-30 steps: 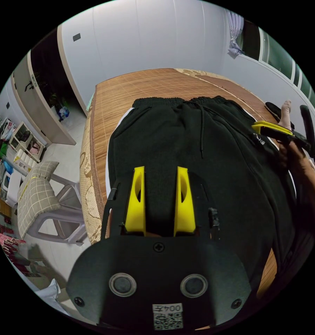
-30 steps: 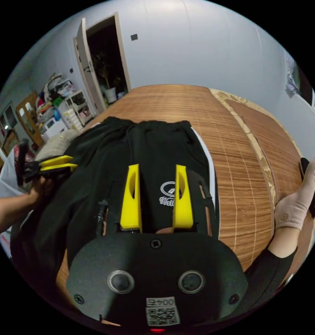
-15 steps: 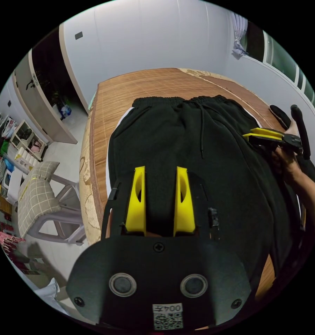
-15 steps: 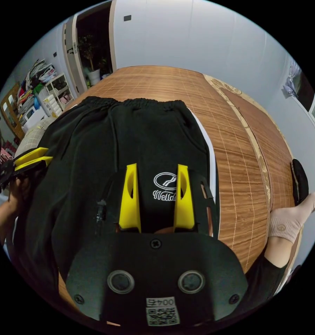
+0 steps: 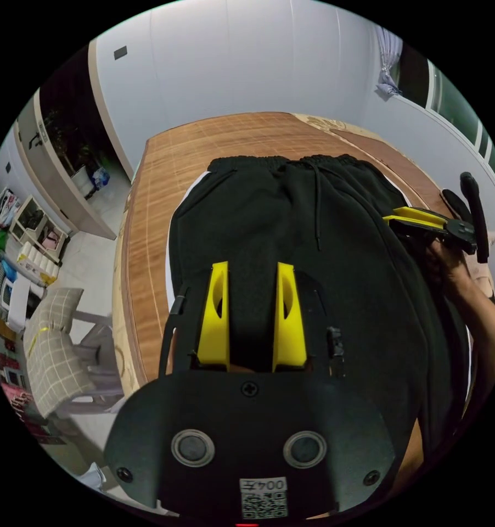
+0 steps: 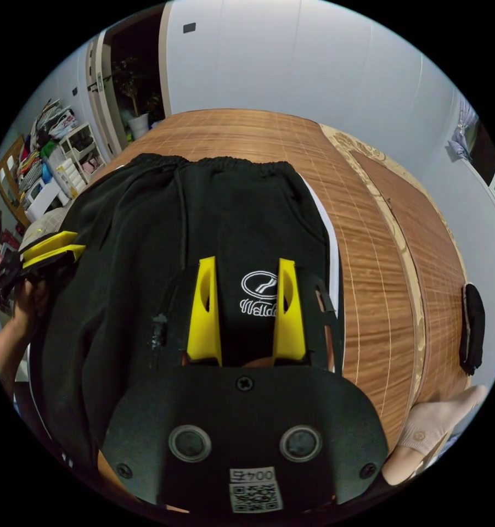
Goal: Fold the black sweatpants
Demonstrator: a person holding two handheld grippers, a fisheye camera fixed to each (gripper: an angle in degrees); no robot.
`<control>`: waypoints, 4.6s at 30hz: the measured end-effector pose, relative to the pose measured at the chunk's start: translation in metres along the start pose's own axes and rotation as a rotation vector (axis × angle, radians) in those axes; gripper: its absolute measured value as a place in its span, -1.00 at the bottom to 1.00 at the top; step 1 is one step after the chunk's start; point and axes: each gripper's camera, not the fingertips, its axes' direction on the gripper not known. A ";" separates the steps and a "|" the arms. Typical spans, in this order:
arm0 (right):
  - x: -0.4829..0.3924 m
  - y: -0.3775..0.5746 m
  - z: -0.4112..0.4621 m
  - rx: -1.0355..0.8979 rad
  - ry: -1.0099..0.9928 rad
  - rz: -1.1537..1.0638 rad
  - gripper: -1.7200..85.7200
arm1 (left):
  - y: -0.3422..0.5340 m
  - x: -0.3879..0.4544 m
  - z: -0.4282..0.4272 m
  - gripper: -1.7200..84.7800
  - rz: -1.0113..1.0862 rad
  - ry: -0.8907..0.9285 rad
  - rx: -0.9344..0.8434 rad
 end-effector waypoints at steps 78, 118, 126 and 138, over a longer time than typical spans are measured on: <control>-0.211 0.506 -0.440 -0.060 -0.697 -0.200 -0.77 | 0.516 0.135 -0.536 -0.83 0.120 0.398 -0.224; -0.149 0.381 -0.453 -0.524 -0.467 -0.371 -0.85 | 0.547 0.356 -0.460 -0.94 0.377 0.184 -0.313; -0.139 0.405 -0.378 -0.612 -0.347 -0.181 -0.72 | 0.494 0.404 -0.455 -0.94 0.428 0.295 -0.224; -0.105 0.433 -0.363 -0.751 -0.422 -0.225 -0.70 | 0.414 0.517 -0.352 -0.95 0.576 0.235 -0.365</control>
